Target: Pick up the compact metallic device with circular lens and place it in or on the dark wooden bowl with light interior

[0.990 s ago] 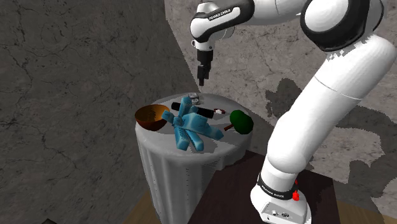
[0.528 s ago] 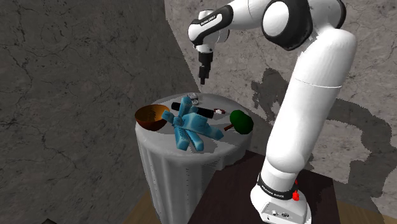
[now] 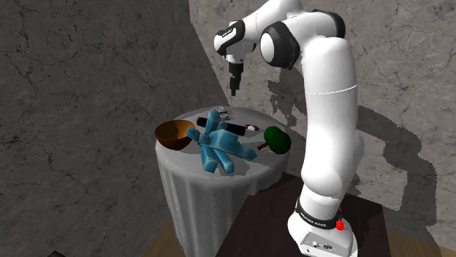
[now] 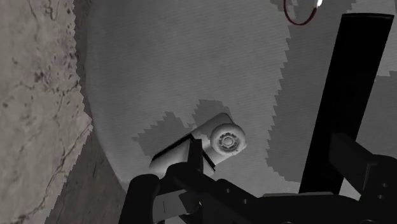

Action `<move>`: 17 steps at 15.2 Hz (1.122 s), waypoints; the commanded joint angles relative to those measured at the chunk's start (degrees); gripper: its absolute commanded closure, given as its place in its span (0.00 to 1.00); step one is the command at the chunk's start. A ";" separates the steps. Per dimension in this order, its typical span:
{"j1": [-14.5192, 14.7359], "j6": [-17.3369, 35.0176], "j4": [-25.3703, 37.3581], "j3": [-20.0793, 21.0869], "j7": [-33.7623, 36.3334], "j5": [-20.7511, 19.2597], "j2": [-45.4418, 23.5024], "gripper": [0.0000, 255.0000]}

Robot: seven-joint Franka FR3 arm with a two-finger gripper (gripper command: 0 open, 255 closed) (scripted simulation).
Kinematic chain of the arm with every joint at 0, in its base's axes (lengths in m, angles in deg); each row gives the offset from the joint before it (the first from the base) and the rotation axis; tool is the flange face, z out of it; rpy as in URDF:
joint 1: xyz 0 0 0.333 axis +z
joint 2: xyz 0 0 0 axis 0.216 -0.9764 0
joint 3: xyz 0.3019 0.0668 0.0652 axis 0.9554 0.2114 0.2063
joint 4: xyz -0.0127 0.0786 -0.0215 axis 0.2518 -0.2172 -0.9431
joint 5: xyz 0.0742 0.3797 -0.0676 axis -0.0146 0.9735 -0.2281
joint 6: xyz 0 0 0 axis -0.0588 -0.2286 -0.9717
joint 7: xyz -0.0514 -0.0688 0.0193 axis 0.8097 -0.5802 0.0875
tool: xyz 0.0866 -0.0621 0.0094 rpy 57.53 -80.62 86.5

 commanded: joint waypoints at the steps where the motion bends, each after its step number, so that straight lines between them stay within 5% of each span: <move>1: -2.43 -1.11 5.60 0.40 -2.36 2.49 -5.29 0.00; 17: -2.60 3.90 2.05 1.06 -3.06 3.48 -6.95 0.00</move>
